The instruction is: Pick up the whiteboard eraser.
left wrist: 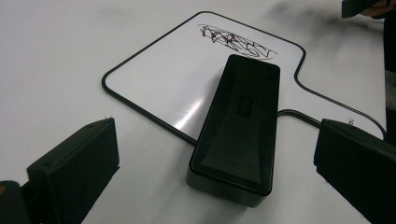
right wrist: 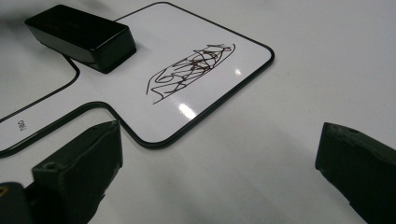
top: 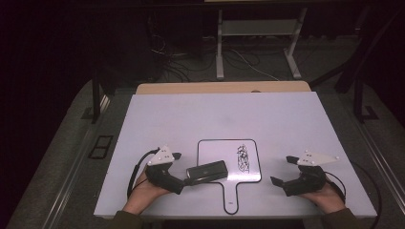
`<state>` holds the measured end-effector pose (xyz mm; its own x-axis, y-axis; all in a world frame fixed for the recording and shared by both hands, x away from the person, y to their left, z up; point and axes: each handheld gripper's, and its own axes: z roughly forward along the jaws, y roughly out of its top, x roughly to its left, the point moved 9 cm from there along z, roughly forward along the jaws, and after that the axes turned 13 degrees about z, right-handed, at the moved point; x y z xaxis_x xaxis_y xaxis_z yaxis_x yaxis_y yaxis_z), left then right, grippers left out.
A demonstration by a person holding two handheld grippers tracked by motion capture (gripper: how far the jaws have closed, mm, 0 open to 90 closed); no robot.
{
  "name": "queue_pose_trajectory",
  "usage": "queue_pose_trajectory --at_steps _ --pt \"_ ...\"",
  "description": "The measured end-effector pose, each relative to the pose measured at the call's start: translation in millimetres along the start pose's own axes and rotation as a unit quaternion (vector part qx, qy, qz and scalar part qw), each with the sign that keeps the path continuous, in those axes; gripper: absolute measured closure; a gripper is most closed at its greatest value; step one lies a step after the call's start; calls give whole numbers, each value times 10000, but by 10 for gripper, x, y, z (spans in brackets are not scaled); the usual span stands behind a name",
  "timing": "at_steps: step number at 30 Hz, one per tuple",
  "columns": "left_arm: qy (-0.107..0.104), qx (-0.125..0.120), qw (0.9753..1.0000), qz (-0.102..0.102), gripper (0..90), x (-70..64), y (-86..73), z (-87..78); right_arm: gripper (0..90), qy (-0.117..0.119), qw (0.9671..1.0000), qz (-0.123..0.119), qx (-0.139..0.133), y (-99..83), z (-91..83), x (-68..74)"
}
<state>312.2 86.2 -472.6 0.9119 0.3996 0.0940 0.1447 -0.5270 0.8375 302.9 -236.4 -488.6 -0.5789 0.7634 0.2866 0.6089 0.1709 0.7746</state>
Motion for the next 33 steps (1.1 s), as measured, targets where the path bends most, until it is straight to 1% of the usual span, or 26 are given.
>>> queue_pose_trajectory --at_steps 7,10,12,19,24,27,33 --pt "-64 -19 10000 -51 0 -8 3 4 0 47 9999 60 -94 2 -26 -8" --pt "-79 -14 10000 -56 0 -1 -1 4 0 105 9999 46 -112 6 -24 1" --pt "-94 8 10000 -24 0 -3 -7 3 0 133 9998 8 -122 8 -17 15" --pt "-137 -50 9999 -41 0 5 2 1 0 149 9998 39 -119 13 -1 34" --pt "-185 -79 9998 -30 0 3 22 0 0 217 9997 52 -82 4 20 82" --pt "-206 -55 9998 -21 0 11 34 1 0 253 9996 39 -68 1 25 96" --pt "-215 -73 9997 -42 0 40 54 3 0 255 9996 54 -90 6 26 94"
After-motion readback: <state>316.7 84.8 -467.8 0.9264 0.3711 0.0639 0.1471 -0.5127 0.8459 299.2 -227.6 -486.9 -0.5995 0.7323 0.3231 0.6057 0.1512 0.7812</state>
